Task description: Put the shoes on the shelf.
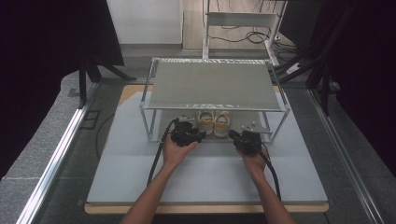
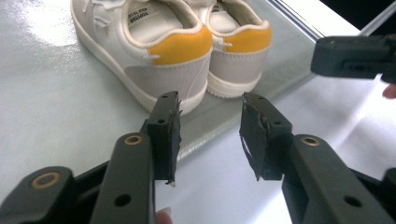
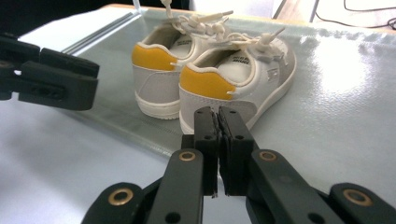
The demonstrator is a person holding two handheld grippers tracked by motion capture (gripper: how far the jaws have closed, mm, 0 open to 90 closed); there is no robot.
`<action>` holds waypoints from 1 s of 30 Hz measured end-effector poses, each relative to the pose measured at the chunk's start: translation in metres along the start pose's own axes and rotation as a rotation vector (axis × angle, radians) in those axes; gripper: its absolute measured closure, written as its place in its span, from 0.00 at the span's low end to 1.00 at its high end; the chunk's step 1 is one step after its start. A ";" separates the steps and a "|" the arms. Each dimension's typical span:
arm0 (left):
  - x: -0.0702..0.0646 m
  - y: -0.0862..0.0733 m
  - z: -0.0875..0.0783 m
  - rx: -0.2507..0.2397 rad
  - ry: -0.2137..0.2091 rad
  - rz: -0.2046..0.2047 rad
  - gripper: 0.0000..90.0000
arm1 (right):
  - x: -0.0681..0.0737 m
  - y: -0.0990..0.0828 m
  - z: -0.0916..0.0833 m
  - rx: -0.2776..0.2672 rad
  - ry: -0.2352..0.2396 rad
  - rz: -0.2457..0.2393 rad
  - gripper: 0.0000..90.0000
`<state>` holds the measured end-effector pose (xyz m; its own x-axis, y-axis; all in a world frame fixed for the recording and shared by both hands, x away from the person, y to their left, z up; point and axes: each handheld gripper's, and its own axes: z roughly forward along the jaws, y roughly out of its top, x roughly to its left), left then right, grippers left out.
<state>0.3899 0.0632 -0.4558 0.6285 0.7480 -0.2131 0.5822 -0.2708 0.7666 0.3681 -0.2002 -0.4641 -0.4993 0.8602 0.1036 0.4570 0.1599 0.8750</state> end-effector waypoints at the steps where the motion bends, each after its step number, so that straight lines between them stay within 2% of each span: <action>1: 0.000 -0.002 -0.003 -0.003 -0.002 0.003 0.62 | 0.000 0.000 -0.003 -0.001 0.002 -0.007 0.95; 2: -0.001 -0.003 -0.006 -0.006 -0.004 0.002 0.62 | 0.000 -0.001 -0.006 -0.005 0.004 -0.007 0.95; 3: -0.006 -0.006 -0.010 -0.007 -0.002 -0.066 0.61 | -0.001 -0.001 -0.009 -0.006 0.010 -0.012 0.94; 7: -0.008 -0.016 -0.023 -0.012 -0.011 -0.049 0.58 | 0.001 -0.003 -0.023 -0.016 0.027 -0.027 0.93; 13: -0.010 -0.040 -0.045 -0.012 -0.013 -0.043 0.55 | -0.002 -0.017 -0.046 -0.015 0.049 -0.036 0.90; 16: -0.008 -0.052 -0.055 -0.012 -0.005 -0.031 0.54 | -0.005 -0.027 -0.057 -0.007 0.045 -0.028 0.88; 19: -0.006 -0.062 -0.065 -0.012 0.010 -0.031 0.52 | -0.010 -0.038 -0.072 -0.010 0.049 0.002 0.85; 21: -0.004 -0.068 -0.072 -0.009 0.017 -0.034 0.52 | -0.014 -0.043 -0.080 0.013 0.039 -0.014 0.81; 25: 0.001 -0.082 -0.088 -0.013 0.031 -0.055 0.50 | -0.018 -0.053 -0.097 0.022 0.018 -0.029 0.76; 30: 0.007 -0.087 -0.093 -0.010 0.039 -0.075 0.49 | -0.027 -0.059 -0.109 0.013 0.007 0.007 0.74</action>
<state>0.2953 0.1487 -0.4678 0.5626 0.7891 -0.2467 0.6214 -0.2068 0.7557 0.2749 -0.2858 -0.4669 -0.5013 0.8578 0.1133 0.4702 0.1601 0.8679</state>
